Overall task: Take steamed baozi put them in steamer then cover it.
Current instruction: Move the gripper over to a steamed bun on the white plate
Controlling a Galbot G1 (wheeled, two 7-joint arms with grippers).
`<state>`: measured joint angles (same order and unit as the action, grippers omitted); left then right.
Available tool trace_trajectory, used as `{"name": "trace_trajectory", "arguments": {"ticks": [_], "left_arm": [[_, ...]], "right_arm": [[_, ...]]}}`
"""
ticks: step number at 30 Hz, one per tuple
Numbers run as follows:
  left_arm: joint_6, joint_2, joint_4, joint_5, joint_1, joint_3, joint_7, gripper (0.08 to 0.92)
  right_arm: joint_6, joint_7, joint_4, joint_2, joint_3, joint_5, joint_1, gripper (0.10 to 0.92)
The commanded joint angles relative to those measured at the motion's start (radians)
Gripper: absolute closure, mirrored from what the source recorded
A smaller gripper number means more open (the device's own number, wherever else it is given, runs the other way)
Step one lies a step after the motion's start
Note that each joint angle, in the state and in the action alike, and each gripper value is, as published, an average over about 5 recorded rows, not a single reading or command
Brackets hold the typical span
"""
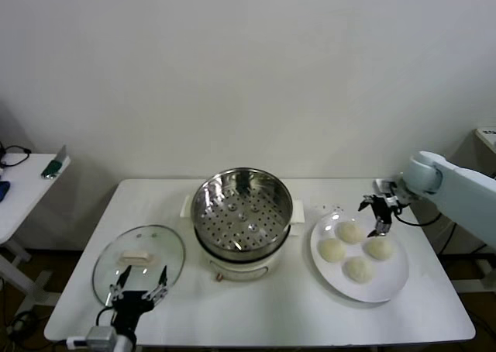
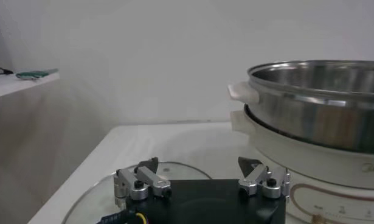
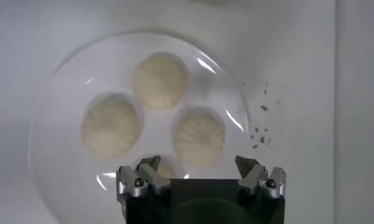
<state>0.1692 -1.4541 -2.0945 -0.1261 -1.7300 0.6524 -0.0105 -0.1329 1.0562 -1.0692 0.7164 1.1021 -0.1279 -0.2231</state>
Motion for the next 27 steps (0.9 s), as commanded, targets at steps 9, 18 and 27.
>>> {"name": "trace_trajectory", "arguments": {"ticks": [9,18,27], "left_arm": [[-0.01,0.001,0.013,-0.002,-0.003,-0.002,0.001,0.177],[-0.011,0.003,0.018,-0.002,-0.004,0.001,0.005,0.177],[-0.018,0.004,0.013,0.0,-0.01,0.001,0.008,0.177]], "right_arm": [[-0.017,-0.015,0.198,0.139,-0.106,0.049,0.144,0.203],[-0.007,-0.025,0.236,0.155,-0.145,0.071,0.158,0.224],[0.011,-0.003,0.179,0.126,-0.116,0.018,0.103,0.362]]}}
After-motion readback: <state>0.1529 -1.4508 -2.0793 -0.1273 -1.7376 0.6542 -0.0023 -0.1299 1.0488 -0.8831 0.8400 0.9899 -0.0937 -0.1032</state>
